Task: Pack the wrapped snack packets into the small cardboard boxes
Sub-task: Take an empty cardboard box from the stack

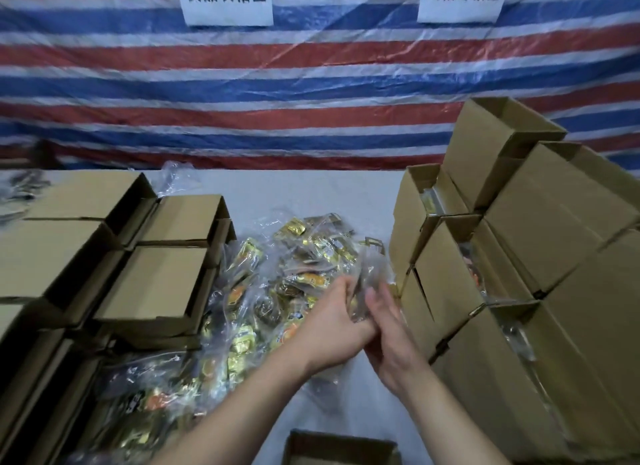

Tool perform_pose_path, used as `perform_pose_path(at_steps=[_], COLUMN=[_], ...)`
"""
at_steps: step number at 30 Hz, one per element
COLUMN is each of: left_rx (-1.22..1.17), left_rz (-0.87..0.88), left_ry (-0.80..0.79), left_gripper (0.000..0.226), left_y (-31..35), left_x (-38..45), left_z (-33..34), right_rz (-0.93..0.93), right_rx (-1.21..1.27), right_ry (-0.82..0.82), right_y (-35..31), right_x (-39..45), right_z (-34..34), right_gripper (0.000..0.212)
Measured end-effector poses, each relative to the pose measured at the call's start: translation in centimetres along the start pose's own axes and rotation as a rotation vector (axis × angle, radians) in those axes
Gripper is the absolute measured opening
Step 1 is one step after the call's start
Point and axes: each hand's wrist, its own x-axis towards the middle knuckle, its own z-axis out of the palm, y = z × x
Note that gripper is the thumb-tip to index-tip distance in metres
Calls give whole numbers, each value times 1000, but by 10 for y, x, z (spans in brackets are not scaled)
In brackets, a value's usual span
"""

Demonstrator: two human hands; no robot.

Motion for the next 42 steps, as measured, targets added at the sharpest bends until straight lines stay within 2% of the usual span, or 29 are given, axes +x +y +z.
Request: perform_pose_path(at_steps=[3,5,7,9,11,13,15,18,20,24,27,30,33,35,39,42], left_rx=[292,471,625,643,496,280,232,298,257,-29,-74,-85,-93,-105,-104,-64], left_rz=[126,82,81,99,65,-50,-183,-332,-331,-342,-335,-313,-310,-289,-297,-290], left_ry=[-55,-123,-148,-212,-288,-311,-296,-287,-282,-202,-167,-152,-134,-132,-138,-179], left_gripper=[52,74,84,97,103,90,71,62,56,26,25,26,25,27,30,32], left_y=[10,15,14,8,-7,-36,-74,-136,-164,-182,-186,-188,-187,-190,-192,-193], left_x=[-20,-34,-47,-59,-73,-90,-109,-136,-148,-159,-162,-165,-169,-171,-175,-177], left_z=[-9,-17,-20,-23,-29,-36,-32,-8,10,26,27,32,36,37,39,40], right_rz=[12,25,61,45,23,17,4,59,123,285,447,548,559,579,678,699], right_rx=[52,39,-5,-80,-151,-269,-457,-802,-1014,-1302,-1505,-1629,-1793,-1803,-1579,-1477], right_ry=[-66,-130,-178,-184,-123,-47,-57,-280,-432,-638,-782,-854,-851,-797,-627,-635], right_y=[-6,-8,-6,-1,4,10,20,40,55,80,97,121,150,166,174,162], right_x=[-13,-26,-38,-48,-56,-63,-71,-82,-84,-80,-73,-68,-66,-69,-72,-71], right_z=[13,13,10,5,-3,-14,-26,-30,-27,-30,-34,-32,-35,-42,-53,-58], right_gripper=[76,79,80,72,70,75,67,56,57,44,42,47,64,74,83,86])
